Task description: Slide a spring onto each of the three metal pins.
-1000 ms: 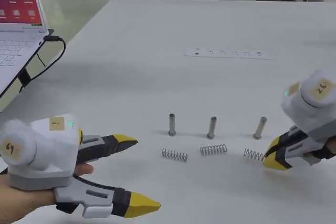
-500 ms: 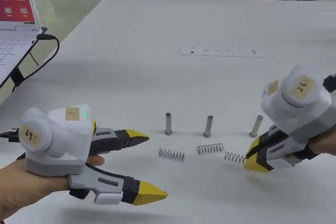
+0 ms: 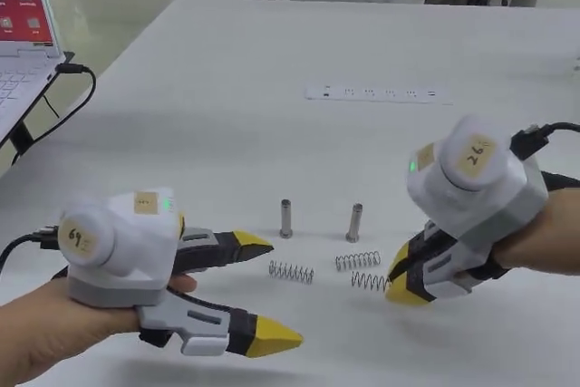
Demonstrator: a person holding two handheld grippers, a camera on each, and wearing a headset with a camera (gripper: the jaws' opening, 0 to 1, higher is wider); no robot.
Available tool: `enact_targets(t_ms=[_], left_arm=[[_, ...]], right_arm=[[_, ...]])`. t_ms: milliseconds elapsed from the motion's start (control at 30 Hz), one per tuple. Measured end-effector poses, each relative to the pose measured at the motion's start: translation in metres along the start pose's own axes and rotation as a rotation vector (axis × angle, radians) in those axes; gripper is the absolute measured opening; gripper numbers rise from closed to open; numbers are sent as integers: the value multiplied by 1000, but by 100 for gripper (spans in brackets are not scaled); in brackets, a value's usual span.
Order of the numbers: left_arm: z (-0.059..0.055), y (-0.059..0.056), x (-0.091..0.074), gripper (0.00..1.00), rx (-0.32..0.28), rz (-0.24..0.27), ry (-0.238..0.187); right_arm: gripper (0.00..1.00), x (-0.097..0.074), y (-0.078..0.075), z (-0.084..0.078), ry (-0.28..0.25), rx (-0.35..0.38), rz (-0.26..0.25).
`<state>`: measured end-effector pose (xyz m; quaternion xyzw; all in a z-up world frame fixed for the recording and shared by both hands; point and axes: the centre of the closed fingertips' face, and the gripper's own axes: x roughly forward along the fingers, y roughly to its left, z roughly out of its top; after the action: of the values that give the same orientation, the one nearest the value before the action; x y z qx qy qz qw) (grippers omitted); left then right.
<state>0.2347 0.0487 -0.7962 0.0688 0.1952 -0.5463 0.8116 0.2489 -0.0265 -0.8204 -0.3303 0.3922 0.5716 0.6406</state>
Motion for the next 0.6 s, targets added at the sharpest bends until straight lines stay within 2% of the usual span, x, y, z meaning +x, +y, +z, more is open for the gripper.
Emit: enact_targets(t_ms=[367,600], left_arm=[[0,-6,7,52,37,-41,16],[4,-8,9,43,59,-52,0]], right_arm=[[8,5,15,18,-6,-73,42],[8,8,23,29,-16,-105,63]])
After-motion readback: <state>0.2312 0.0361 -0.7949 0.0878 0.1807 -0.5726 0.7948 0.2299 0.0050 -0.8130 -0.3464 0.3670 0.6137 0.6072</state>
